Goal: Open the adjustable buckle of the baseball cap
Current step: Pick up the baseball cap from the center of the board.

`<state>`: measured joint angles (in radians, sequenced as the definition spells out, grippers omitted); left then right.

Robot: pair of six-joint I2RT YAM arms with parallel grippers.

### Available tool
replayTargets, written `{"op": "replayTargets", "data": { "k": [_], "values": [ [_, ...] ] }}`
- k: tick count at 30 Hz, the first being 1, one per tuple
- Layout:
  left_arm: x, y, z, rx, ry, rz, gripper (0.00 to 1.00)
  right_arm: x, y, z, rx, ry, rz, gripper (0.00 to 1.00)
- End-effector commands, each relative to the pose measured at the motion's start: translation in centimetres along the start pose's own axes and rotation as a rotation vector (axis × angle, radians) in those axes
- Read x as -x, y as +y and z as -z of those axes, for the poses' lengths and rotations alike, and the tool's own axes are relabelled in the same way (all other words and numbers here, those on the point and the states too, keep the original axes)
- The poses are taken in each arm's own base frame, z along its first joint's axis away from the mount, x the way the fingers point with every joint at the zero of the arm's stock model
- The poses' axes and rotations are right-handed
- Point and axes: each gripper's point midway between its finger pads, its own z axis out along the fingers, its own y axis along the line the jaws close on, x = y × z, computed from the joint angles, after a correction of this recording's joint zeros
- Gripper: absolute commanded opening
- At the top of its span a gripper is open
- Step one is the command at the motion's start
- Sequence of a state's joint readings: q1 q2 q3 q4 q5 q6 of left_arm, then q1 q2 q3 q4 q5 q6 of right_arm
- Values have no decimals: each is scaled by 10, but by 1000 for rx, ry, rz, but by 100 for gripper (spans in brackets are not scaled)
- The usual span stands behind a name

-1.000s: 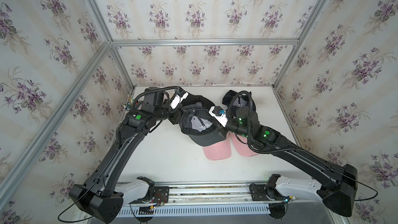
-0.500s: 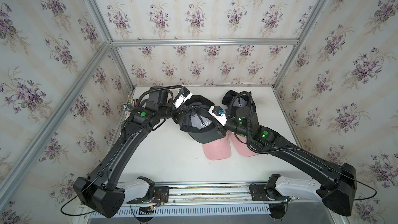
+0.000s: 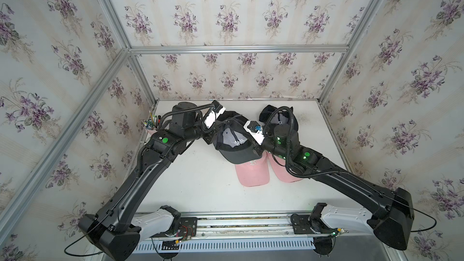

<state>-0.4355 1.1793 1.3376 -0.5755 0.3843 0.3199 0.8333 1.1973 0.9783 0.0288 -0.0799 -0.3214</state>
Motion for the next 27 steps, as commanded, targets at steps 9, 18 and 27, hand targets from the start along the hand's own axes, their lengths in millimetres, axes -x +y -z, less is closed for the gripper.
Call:
{"op": "replayTargets", "data": {
  "k": [9,18,27],
  "values": [
    [28,-6,4,88,-88,-73,0,19,7,-4,54,-90,-3,29],
    [34,-15,3,108,-101,-115,0,33,6,6,106,-185,-69,38],
    [38,-21,-3,138,-99,-157,0,50,24,19,275,-260,-117,37]
  ]
}}
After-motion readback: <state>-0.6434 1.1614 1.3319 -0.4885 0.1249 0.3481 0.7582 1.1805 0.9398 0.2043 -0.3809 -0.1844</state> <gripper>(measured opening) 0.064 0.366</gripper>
